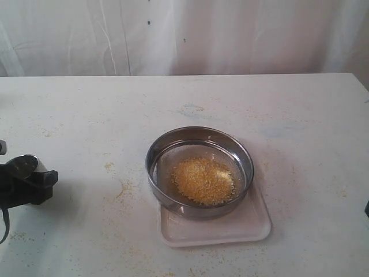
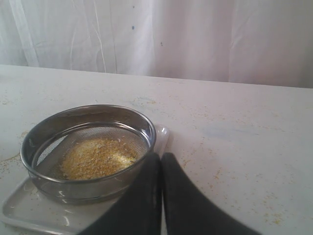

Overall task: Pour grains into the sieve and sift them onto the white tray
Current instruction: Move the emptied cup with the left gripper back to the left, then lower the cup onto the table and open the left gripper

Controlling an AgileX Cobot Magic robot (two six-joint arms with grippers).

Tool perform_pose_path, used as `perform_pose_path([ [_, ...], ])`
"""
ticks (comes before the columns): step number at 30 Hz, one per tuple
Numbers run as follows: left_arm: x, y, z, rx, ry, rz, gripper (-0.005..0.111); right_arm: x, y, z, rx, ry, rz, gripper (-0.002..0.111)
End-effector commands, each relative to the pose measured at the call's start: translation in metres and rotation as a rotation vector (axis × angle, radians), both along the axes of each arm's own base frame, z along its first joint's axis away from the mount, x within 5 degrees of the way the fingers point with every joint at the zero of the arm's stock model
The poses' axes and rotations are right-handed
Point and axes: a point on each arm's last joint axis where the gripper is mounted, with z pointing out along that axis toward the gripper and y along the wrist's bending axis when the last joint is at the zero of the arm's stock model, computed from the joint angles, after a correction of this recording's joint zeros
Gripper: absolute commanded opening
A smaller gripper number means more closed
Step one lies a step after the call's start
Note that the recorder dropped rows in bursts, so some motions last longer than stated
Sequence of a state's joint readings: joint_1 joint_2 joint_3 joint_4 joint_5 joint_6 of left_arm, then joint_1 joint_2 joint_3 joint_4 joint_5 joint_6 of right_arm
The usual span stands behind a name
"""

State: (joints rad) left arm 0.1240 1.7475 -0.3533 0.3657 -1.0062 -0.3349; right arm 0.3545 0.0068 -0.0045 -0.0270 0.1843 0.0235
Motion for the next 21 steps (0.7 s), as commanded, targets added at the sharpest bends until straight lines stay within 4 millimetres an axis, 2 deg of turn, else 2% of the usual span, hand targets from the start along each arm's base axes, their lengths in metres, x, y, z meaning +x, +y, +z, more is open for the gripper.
perform_pose_path([
  [1,-0.0019,0.0002,-0.001,0.007,0.013,-0.007,0.076,-0.0001,-0.0004,-0.0005,-0.015,-0.016,-0.004,0.0],
  [13,-0.0016,0.0007,-0.0005,0.019,0.006,-0.006,0.106,-0.0001,-0.0004,-0.0005,-0.017,-0.016,-0.004,0.0],
  [21,-0.0005,0.0004,0.0015,0.015,-0.019,-0.008,0.105,-0.0001,-0.0004,-0.0005,-0.017,-0.016,-0.004,0.0],
])
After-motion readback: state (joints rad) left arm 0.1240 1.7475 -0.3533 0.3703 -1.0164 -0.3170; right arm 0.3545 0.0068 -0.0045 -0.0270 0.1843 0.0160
